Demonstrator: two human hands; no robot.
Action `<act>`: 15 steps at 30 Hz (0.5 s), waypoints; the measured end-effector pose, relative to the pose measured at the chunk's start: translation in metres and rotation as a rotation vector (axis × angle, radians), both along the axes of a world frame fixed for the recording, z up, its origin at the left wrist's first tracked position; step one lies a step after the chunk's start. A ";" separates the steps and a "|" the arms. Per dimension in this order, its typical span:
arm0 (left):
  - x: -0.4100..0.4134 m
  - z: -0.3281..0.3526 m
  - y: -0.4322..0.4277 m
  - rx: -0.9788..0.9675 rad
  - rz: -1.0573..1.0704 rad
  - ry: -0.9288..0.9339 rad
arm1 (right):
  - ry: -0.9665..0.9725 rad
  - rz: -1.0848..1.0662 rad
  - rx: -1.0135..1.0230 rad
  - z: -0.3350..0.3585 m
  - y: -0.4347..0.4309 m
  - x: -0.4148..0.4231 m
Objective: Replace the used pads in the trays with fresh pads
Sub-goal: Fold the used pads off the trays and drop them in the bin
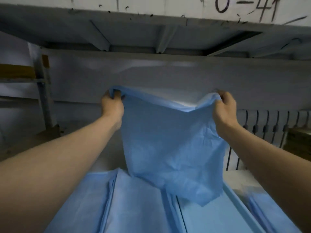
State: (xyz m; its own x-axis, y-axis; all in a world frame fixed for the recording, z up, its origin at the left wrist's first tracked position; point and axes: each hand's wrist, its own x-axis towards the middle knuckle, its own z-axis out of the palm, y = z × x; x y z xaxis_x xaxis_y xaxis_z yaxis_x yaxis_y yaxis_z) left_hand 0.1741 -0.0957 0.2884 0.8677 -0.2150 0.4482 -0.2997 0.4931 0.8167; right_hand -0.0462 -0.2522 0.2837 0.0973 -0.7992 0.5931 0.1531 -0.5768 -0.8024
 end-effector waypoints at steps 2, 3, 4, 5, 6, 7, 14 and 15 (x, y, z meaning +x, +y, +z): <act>-0.005 0.014 0.008 -0.044 0.010 -0.037 | -0.043 0.006 -0.047 0.011 0.004 -0.007; -0.008 0.019 0.013 -0.050 0.021 -0.058 | -0.052 0.012 -0.066 0.013 0.007 -0.011; -0.009 0.020 0.020 -0.047 0.030 -0.077 | -0.052 0.017 -0.077 0.013 0.011 -0.017; -0.010 0.020 0.026 -0.038 0.037 -0.088 | -0.046 0.021 -0.077 0.011 0.015 -0.022; -0.011 0.018 0.034 -0.026 0.038 -0.099 | -0.039 0.029 -0.070 0.007 0.021 -0.028; -0.012 0.013 0.042 -0.008 0.040 -0.116 | -0.032 0.035 -0.053 0.001 0.026 -0.035; -0.036 -0.061 0.104 0.310 0.120 -0.263 | -0.063 0.117 0.188 -0.071 0.064 -0.083; -0.041 -0.074 0.114 0.356 0.141 -0.277 | -0.043 0.114 0.215 -0.086 0.070 -0.090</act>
State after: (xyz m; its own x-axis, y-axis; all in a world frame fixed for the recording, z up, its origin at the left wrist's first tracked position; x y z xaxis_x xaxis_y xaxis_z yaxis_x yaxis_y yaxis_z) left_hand 0.1335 0.0181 0.2140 0.7577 -0.2860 0.5866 -0.5740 0.1357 0.8076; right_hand -0.1359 -0.1822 0.1977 0.1728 -0.8926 0.4165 0.2443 -0.3708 -0.8960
